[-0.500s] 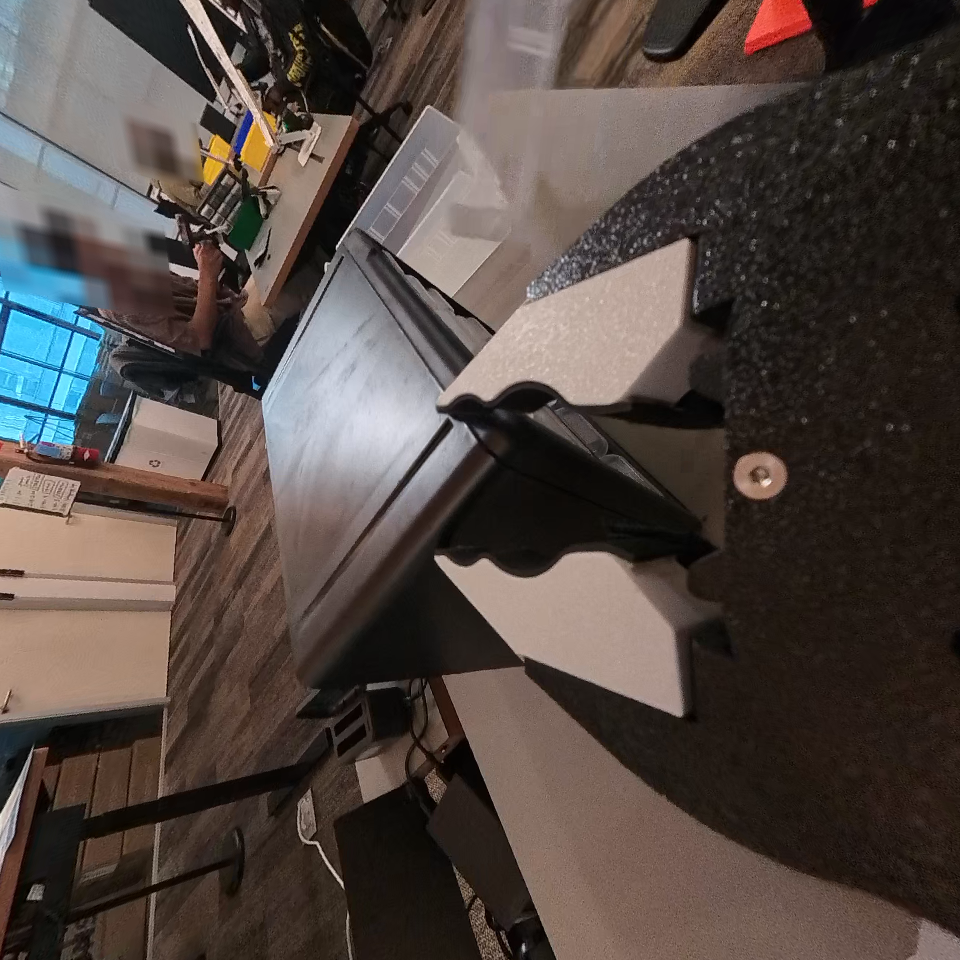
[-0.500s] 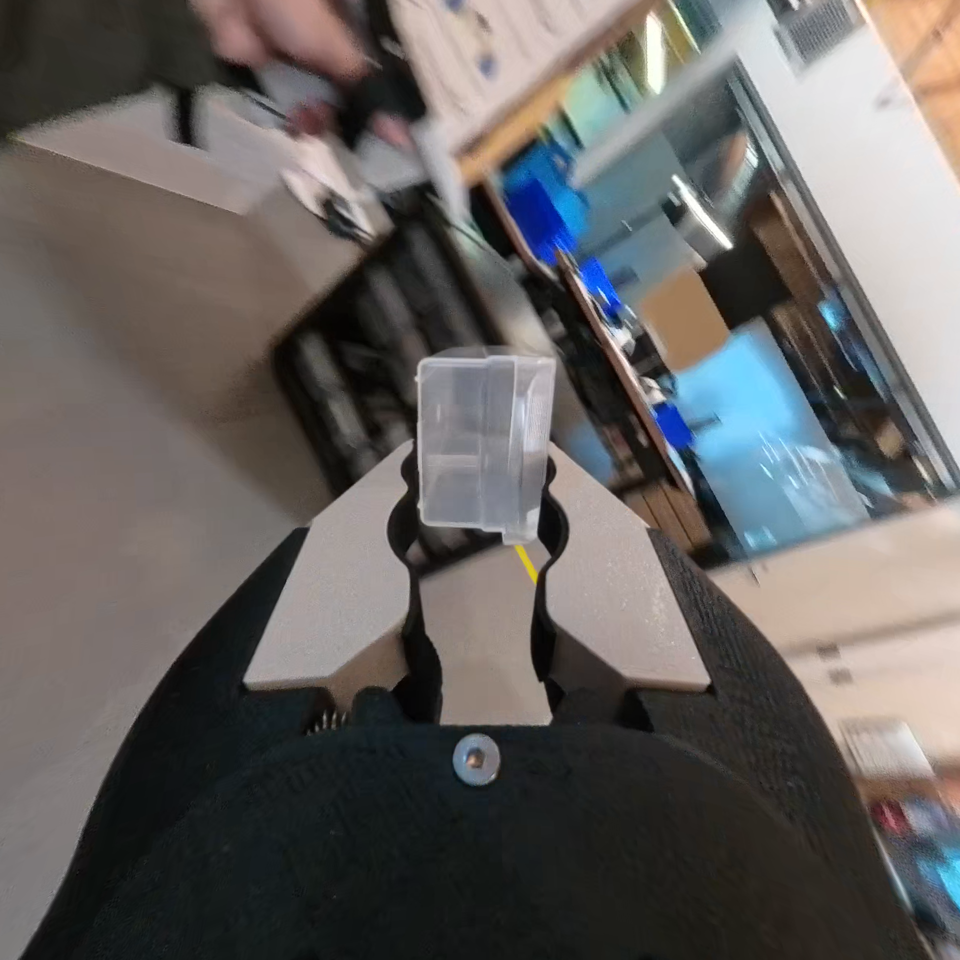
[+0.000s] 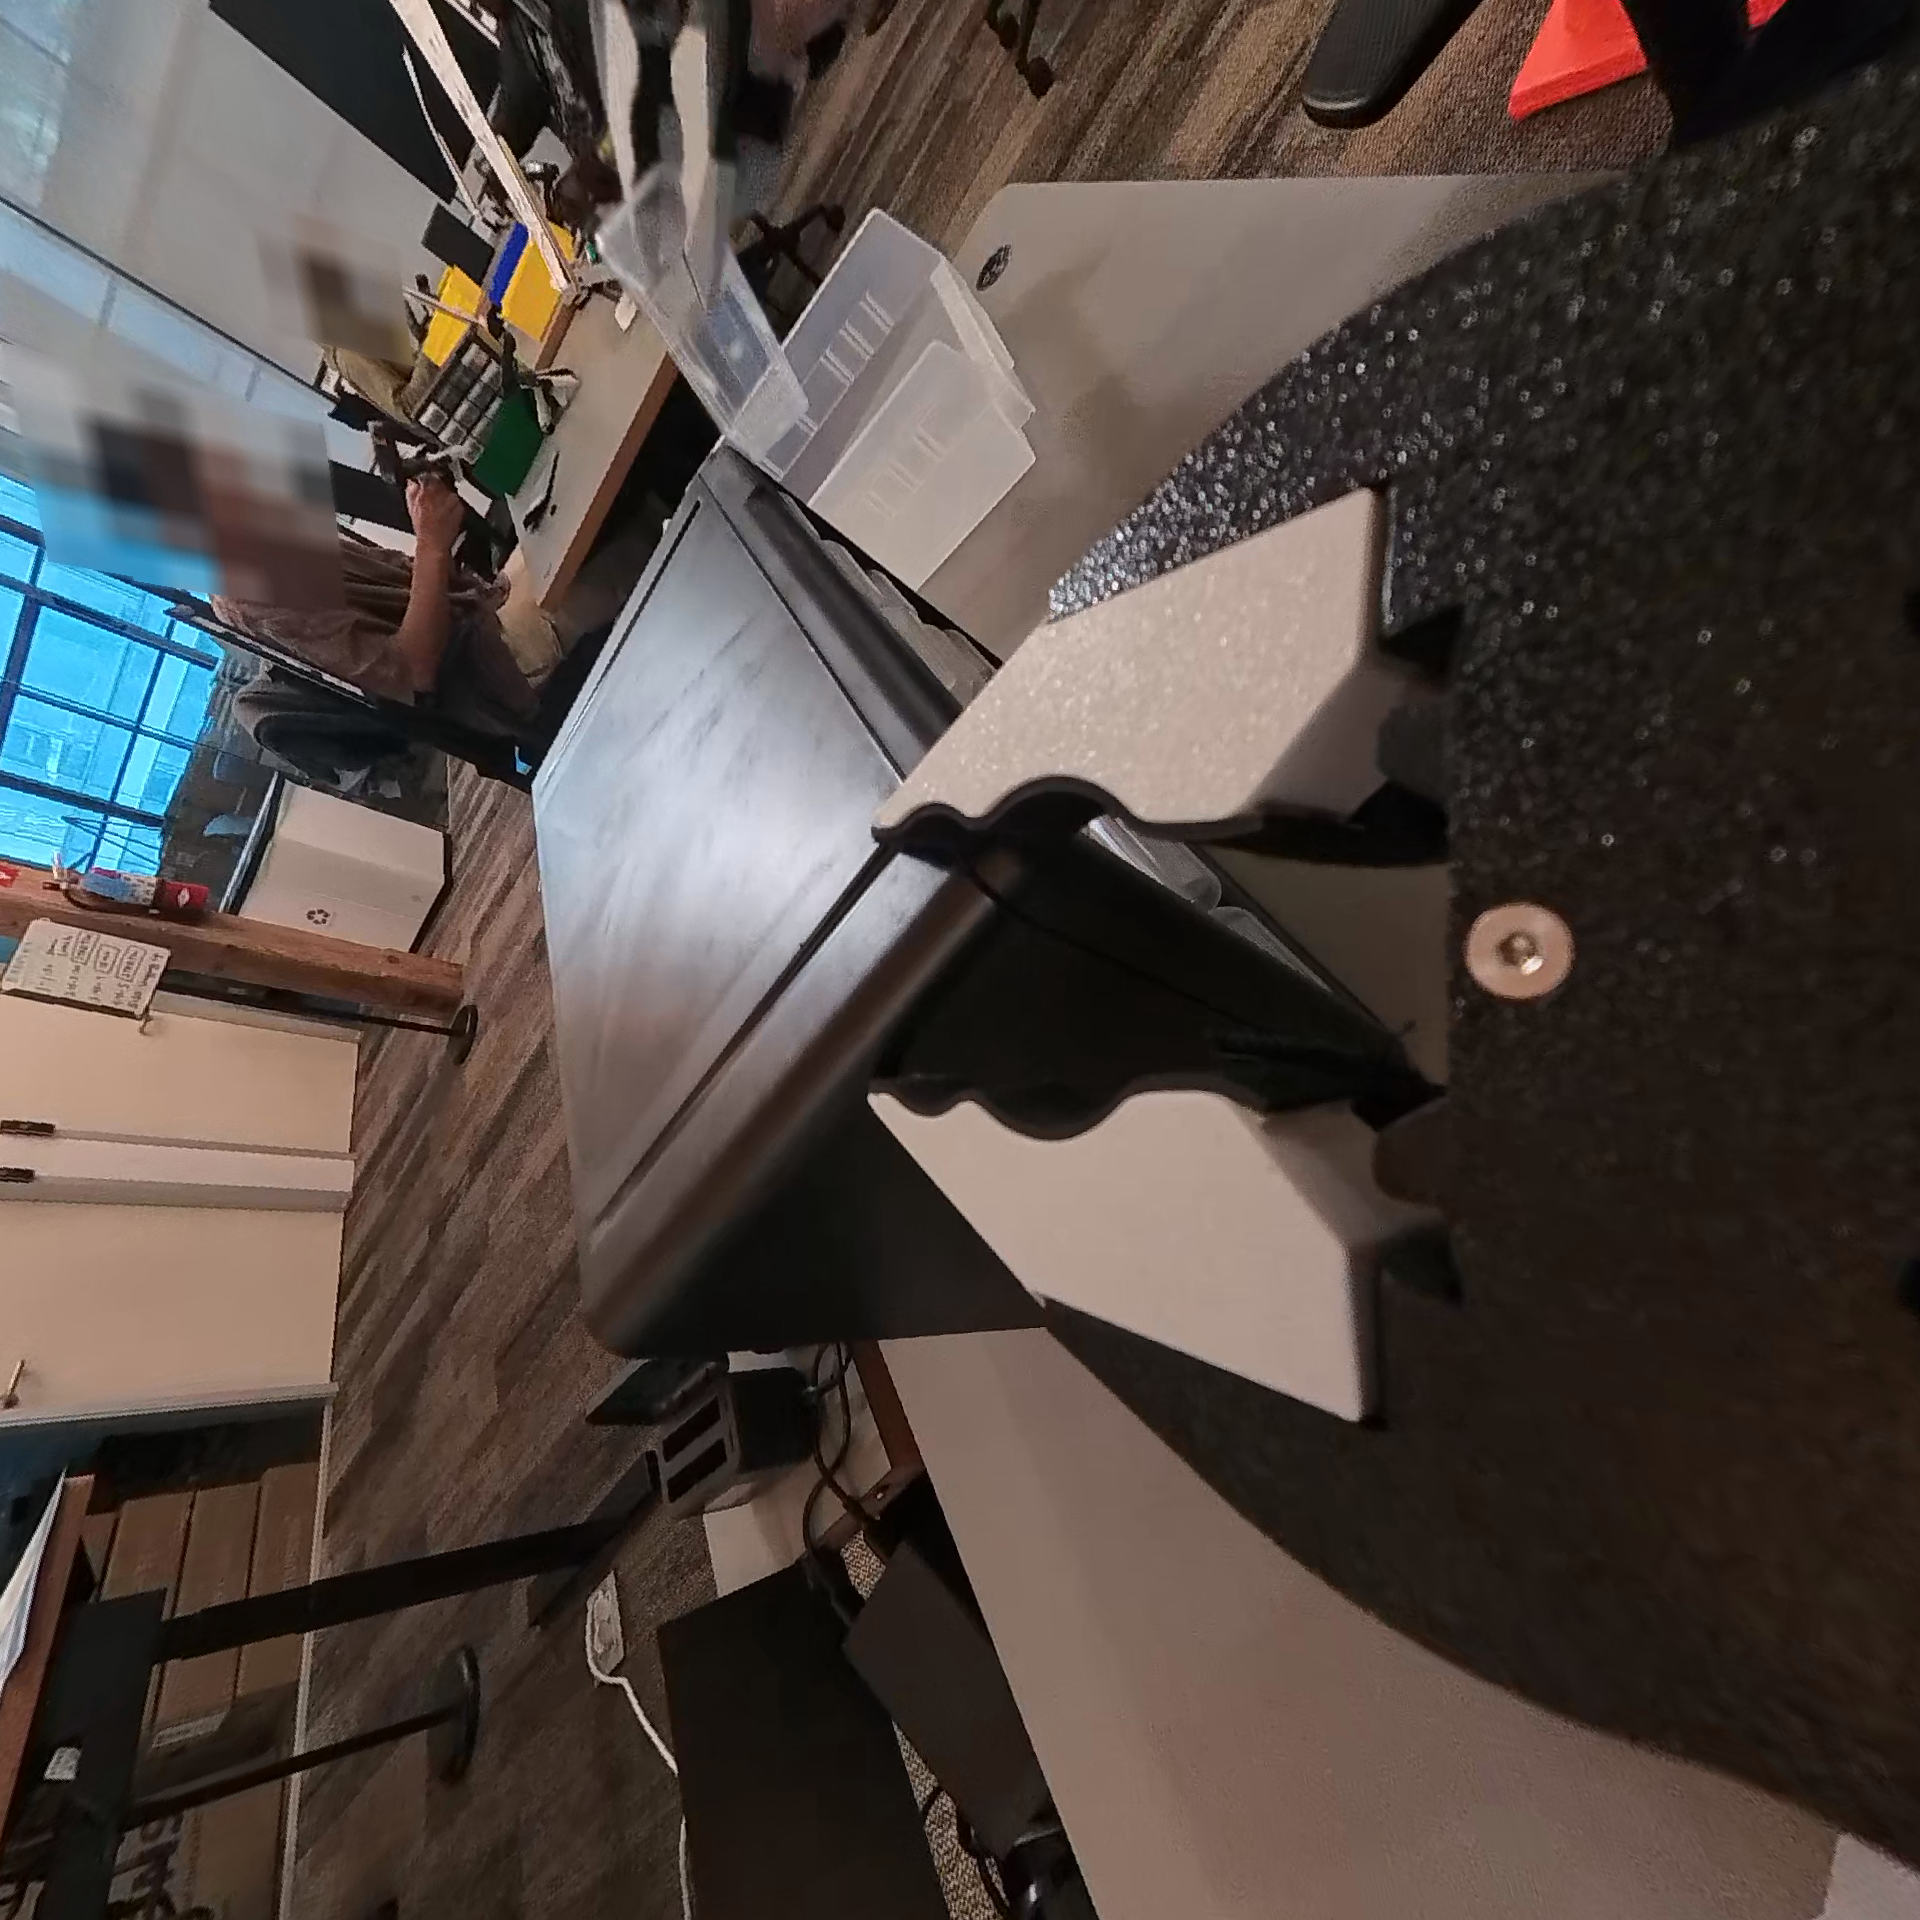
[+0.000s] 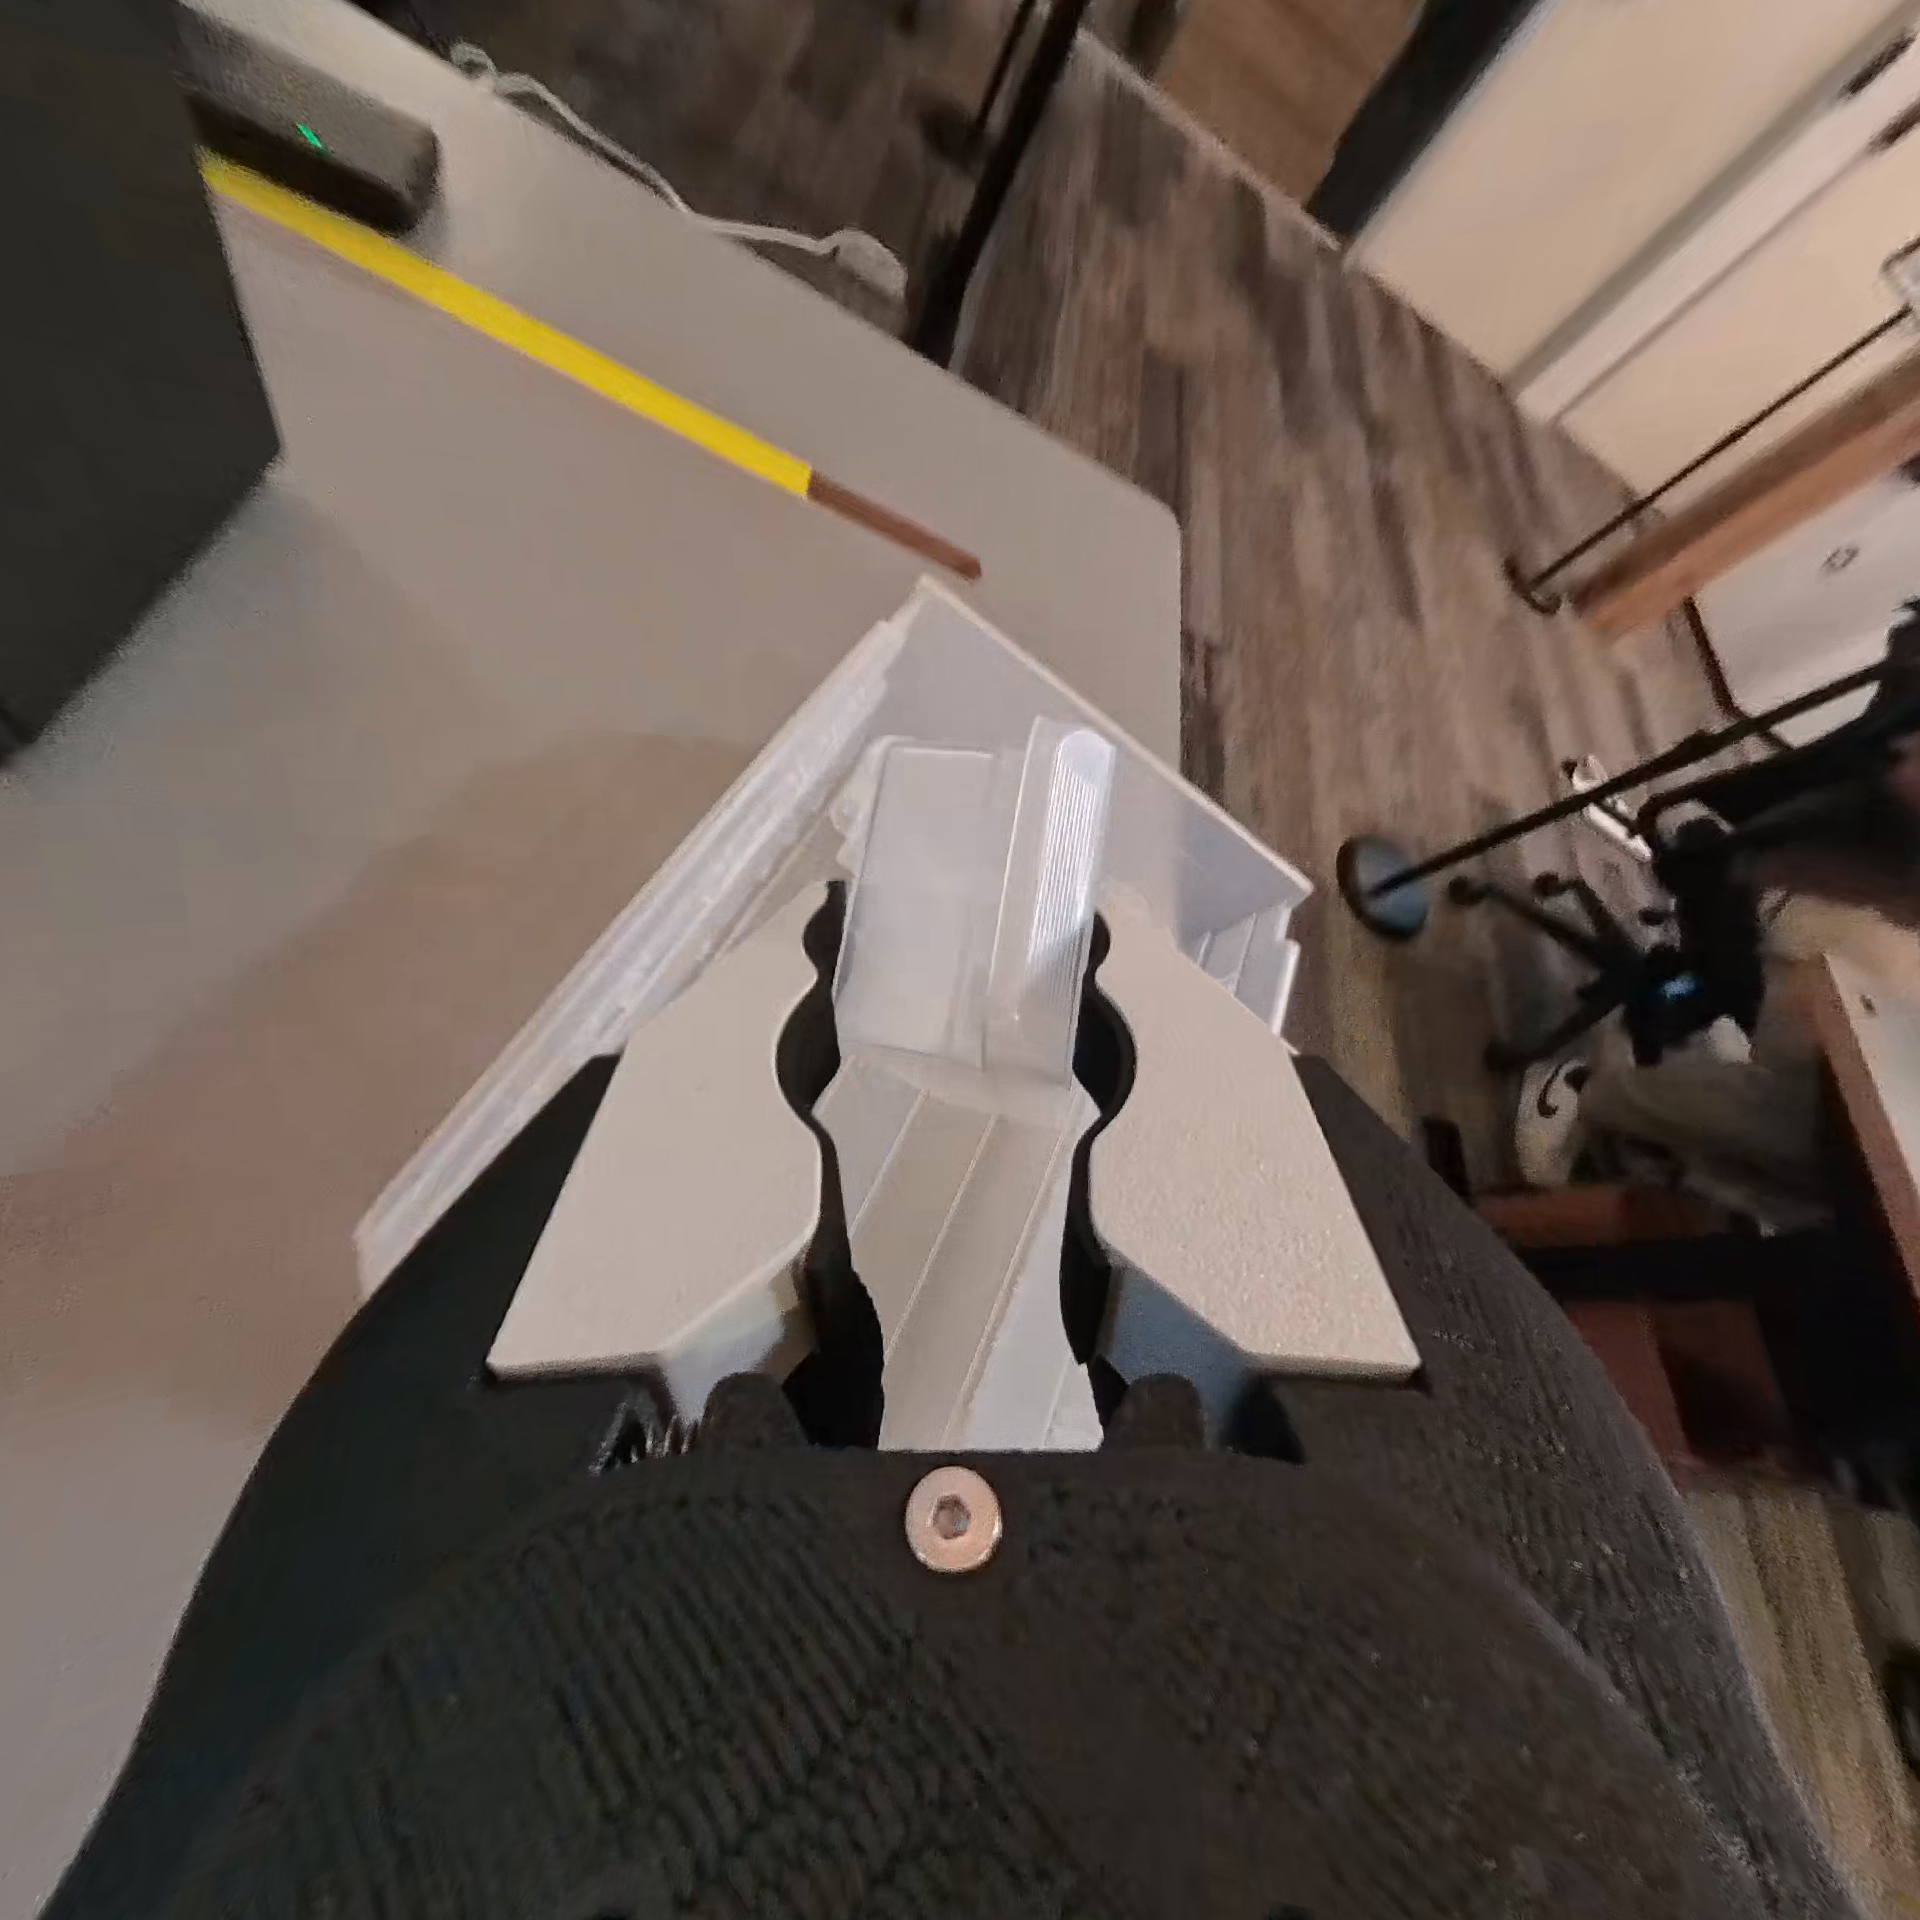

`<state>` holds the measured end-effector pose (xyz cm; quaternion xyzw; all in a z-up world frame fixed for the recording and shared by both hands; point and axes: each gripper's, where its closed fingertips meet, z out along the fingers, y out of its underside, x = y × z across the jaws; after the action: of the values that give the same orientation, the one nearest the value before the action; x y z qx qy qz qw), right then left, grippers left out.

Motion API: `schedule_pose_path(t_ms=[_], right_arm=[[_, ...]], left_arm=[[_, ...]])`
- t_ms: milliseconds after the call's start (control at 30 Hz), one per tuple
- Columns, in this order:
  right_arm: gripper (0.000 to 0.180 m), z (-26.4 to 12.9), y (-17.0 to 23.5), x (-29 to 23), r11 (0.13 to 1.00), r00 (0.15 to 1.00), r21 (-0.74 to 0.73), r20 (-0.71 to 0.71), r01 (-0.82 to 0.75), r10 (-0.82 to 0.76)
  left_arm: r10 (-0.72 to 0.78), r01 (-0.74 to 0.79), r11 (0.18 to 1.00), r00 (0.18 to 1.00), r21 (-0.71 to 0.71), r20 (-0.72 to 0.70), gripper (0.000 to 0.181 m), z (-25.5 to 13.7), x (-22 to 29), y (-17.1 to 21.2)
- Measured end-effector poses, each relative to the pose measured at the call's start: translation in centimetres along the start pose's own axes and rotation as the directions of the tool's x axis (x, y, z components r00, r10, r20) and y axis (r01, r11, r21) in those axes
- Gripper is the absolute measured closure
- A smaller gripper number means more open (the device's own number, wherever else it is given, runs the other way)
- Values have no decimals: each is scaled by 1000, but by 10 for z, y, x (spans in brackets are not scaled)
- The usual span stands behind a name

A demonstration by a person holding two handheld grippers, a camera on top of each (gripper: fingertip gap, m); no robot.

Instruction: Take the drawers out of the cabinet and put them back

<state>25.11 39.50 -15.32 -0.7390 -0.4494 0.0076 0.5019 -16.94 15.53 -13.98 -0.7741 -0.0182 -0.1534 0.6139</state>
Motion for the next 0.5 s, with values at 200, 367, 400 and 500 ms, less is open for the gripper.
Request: schedule_pose_path(t_ms=[200, 367, 400, 500], right_arm=[[138, 67, 52, 5, 982, 997, -187, -64, 32, -44], [141, 104, 73, -24, 976, 1000, -220, 16, 0, 3], [138, 110, 72, -29, 976, 999, -217, 39, -17, 26], [128, 127, 75, -37, 969, 989, -235, 99, -82, 107]], left_arm=[[-1, 1, 1000, 1000, 0, 0, 138, 0, 0, 0], [-6, 6, 1000, 1000, -6, 8, 139, 0, 0, 0], [-11, 11, 1000, 1000, -11, 22, 139, 1, -1, 0], [9, -8, 1000, 997, -10, 74, 143, 3, -4, -2]])
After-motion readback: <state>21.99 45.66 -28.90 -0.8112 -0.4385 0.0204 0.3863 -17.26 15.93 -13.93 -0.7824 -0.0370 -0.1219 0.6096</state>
